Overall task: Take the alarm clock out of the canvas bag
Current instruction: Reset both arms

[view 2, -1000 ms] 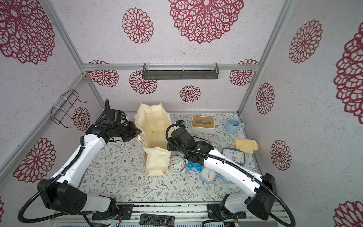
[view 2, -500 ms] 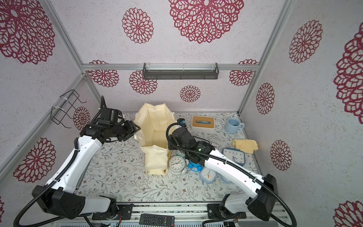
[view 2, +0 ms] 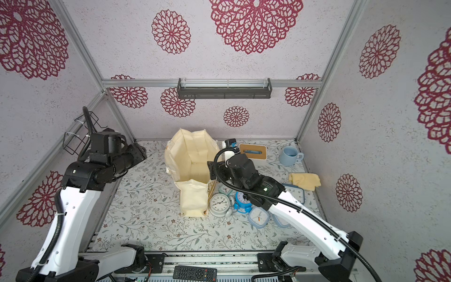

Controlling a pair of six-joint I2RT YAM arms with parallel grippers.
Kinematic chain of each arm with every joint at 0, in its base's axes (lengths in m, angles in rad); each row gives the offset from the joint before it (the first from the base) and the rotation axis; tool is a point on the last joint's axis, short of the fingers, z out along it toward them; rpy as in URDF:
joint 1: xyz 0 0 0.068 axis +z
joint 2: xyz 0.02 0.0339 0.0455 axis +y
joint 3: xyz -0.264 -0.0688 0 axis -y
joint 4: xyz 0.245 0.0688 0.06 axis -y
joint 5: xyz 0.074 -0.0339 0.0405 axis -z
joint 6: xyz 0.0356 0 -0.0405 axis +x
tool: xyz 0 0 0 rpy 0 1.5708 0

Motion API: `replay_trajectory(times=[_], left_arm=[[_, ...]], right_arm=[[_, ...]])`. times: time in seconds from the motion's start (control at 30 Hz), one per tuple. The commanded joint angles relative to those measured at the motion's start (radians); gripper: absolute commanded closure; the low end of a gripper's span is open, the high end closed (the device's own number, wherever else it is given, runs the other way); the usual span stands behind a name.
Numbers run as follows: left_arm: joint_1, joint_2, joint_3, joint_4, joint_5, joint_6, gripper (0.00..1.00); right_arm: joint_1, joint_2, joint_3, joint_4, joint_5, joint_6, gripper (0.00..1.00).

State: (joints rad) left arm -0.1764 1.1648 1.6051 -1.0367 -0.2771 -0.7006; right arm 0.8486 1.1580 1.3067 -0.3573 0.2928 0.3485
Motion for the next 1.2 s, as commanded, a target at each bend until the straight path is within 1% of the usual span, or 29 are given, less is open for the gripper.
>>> replay_trajectory(times=[0.0, 0.03, 0.13, 0.2, 0.27, 0.33, 0.37, 0.4, 0.43, 0.47, 0.5, 0.6, 0.7, 0.77, 0.8, 0.93, 1.07, 1.1, 1.13, 1.17], left_arm=[[0.031, -0.096, -0.103, 0.103, -0.29, 0.096, 0.35], [0.04, -0.124, -0.16, 0.158, -0.323, 0.13, 0.35], [0.07, -0.206, -0.348, 0.331, -0.465, 0.209, 0.23], [0.103, -0.246, -0.484, 0.446, -0.552, 0.248, 0.17], [0.157, -0.262, -0.592, 0.519, -0.585, 0.251, 0.12], [0.219, -0.266, -0.692, 0.589, -0.559, 0.243, 0.1], [0.251, -0.266, -0.751, 0.634, -0.531, 0.244, 0.1], [0.277, -0.263, -0.803, 0.683, -0.494, 0.247, 0.09], [0.294, -0.258, -0.842, 0.722, -0.471, 0.251, 0.09], [0.306, -0.254, -0.879, 0.759, -0.45, 0.247, 0.08], [0.311, -0.249, -0.913, 0.799, -0.414, 0.256, 0.08], [0.314, -0.231, -1.009, 0.95, -0.331, 0.294, 0.07], [0.313, -0.194, -1.092, 1.127, -0.251, 0.324, 0.07], [0.314, -0.155, -1.128, 1.217, -0.214, 0.323, 0.07], [0.314, -0.133, -1.141, 1.267, -0.173, 0.33, 0.07], [0.299, -0.043, -1.157, 1.413, -0.075, 0.342, 0.09], [0.234, 0.072, -1.162, 1.574, -0.041, 0.45, 0.08], [0.214, 0.091, -1.133, 1.524, -0.043, 0.482, 0.09], [0.193, 0.106, -1.137, 1.539, -0.053, 0.524, 0.1], [0.166, 0.12, -1.168, 1.607, -0.078, 0.573, 0.08]], right_arm=[[-0.095, -0.098, -0.019, 0.058, 0.083, -0.144, 0.03], [-0.125, -0.118, -0.037, 0.073, 0.097, -0.173, 0.02], [-0.238, -0.186, -0.133, 0.149, 0.154, -0.283, 0.02], [-0.346, -0.23, -0.235, 0.228, 0.182, -0.335, 0.02], [-0.472, -0.266, -0.345, 0.307, 0.165, -0.338, 0.02], [-0.608, -0.286, -0.448, 0.362, 0.134, -0.28, 0.02], [-0.682, -0.29, -0.503, 0.389, 0.105, -0.251, 0.02], [-0.741, -0.293, -0.561, 0.414, 0.111, -0.211, 0.02], [-0.785, -0.295, -0.607, 0.431, 0.11, -0.185, 0.01], [-0.831, -0.297, -0.673, 0.475, 0.077, -0.185, 0.02], [-0.858, -0.303, -0.737, 0.522, 0.077, -0.181, 0.02], [-0.905, -0.31, -0.876, 0.635, 0.089, -0.154, 0.02], [-0.911, -0.283, -0.984, 0.793, 0.09, -0.154, 0.02], [-0.912, -0.238, -1.027, 0.88, 0.084, -0.15, 0.01], [-0.912, -0.207, -1.039, 0.915, 0.085, -0.15, 0.02], [-0.911, -0.105, -1.091, 1.1, 0.073, -0.157, 0.02], [-0.911, 0.009, -1.109, 1.258, 0.026, -0.159, 0.02], [-0.91, 0.04, -1.114, 1.301, 0.002, -0.16, 0.02], [-0.909, 0.067, -1.118, 1.342, -0.024, -0.158, 0.02], [-0.909, 0.092, -1.121, 1.389, -0.064, -0.174, 0.02]])
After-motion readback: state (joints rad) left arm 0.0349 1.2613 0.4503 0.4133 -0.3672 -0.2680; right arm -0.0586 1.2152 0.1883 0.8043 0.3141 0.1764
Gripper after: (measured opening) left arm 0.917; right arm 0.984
